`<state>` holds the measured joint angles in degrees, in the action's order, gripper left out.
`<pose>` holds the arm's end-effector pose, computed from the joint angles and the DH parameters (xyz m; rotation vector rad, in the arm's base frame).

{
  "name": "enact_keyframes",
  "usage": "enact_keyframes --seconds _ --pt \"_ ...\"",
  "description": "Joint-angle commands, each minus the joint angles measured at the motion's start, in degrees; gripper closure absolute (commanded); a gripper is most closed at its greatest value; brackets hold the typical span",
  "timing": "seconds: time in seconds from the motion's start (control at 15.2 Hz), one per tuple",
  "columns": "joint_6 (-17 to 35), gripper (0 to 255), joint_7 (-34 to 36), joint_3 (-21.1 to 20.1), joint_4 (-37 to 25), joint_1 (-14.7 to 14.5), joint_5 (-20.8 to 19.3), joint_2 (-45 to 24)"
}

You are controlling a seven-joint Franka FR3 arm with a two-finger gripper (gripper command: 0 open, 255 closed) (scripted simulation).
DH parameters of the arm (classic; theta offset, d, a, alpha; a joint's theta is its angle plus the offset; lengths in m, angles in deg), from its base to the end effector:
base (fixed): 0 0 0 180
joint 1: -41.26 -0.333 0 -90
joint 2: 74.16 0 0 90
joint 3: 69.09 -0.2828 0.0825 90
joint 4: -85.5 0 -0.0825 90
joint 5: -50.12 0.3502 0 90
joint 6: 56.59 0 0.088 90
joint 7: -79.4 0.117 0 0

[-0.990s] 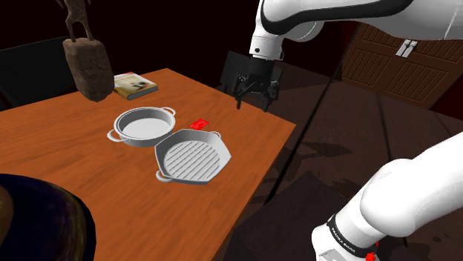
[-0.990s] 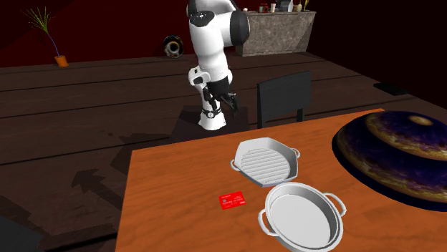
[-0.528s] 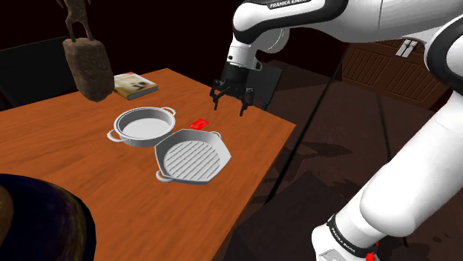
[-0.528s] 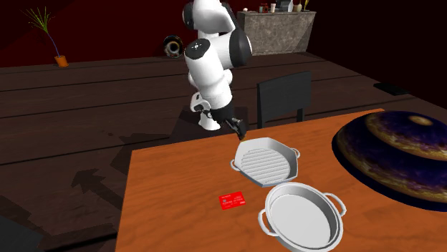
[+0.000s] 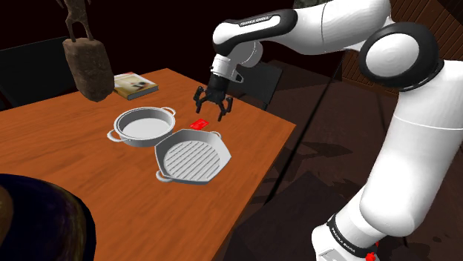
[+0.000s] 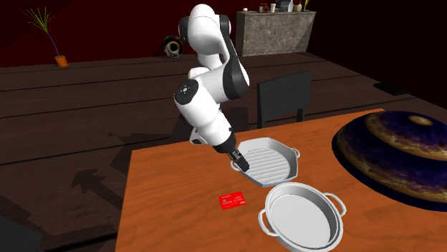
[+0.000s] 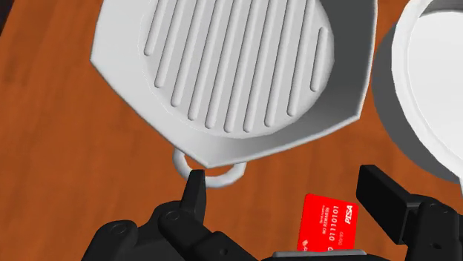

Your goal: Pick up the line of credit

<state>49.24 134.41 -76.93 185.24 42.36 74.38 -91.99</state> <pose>0.5722 0.0991 0.3656 -2.4678 1.3550 0.5689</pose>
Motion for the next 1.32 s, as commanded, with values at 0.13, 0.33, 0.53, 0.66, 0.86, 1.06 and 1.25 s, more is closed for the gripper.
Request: enact_keyframes --seconds 0.13,0.33,0.53,0.66,0.86,1.06,1.25 --pt "1.1 0 4.9 0.2 -7.9 0.0 3.1 -8.9" --pt "1.7 0 8.3 0.4 -14.2 0.3 5.3 -15.6" --pt "2.7 0 8.0 0.4 -14.3 0.2 5.5 -16.8" --pt "3.7 0 7.5 0.4 -13.9 0.2 5.6 -17.5" --pt "5.4 0 6.6 0.4 -13.3 0.1 5.8 -18.9" --pt "5.4 255 6.6 0.4 -13.3 0.1 5.8 -18.9" --pt "5.5 255 6.6 0.4 -13.3 0.1 5.9 -18.9"
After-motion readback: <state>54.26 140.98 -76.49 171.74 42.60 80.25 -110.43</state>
